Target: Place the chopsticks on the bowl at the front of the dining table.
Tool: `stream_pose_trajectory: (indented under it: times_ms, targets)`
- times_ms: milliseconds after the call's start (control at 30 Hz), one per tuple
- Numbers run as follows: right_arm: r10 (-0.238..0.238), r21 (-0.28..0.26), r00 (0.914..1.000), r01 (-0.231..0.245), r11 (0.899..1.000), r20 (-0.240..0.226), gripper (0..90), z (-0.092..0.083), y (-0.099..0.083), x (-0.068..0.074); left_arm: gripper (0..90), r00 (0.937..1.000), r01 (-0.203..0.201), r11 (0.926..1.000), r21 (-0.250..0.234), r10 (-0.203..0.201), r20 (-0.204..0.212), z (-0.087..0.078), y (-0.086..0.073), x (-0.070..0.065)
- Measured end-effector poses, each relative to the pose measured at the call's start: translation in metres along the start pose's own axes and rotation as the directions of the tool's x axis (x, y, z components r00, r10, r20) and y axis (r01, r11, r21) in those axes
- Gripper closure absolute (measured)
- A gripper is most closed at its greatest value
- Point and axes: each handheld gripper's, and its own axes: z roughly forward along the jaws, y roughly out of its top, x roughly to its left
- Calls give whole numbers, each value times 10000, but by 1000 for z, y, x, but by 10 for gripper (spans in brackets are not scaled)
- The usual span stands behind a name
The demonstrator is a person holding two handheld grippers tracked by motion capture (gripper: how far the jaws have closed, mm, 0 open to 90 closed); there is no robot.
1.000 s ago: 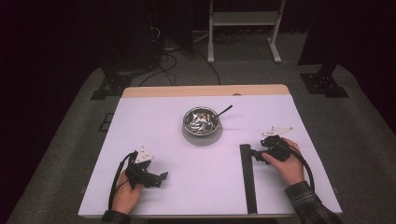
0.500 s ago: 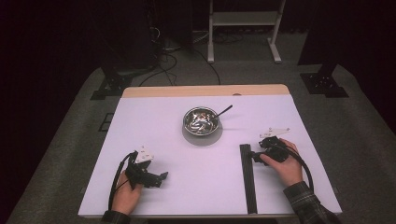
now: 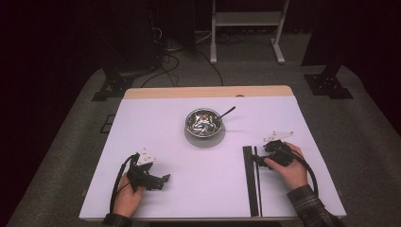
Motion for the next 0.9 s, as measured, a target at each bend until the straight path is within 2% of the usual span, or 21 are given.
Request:
stream_pose_trajectory:
  times_ms: [233, 267, 333, 367, 400, 600, 900]
  targets:
    - [93, -130, 9996, -90, 9999, 253, 267, 1, -3, 1, 0, 10000, 2, 10000, -4, -2, -5, 0, 0, 0]
    - [154, -377, 9995, -143, 9992, 285, 264, 1, -7, 1, 0, 10000, 0, 10000, -1, 0, -7, 0, 0, 0]
    - [176, -491, 9994, -161, 9987, 309, 262, 1, -9, 1, 0, 10000, -6, 10000, -1, 6, -11, 0, 0, 0]
    - [260, -821, 9989, -228, 9964, 378, 255, 0, -13, 2, 0, 10000, -5, 10000, -1, 5, -15, 0, 0, 0]
    - [284, -933, 9988, -245, 9953, 410, 247, 0, -15, 3, 0, 10000, 6, 10000, -3, -6, -8, 0, 0, 0]
    - [439, -904, 9974, -386, 9952, 572, 233, -1, -16, 4, 0, 10000, 10, 10000, -2, -10, -16, 0, 0, 0]
    - [270, -742, 9988, -239, 9970, 401, 238, -8, -22, 8, 0, 10000, 11, 10000, -3, -11, -17, 0, 0, 0]
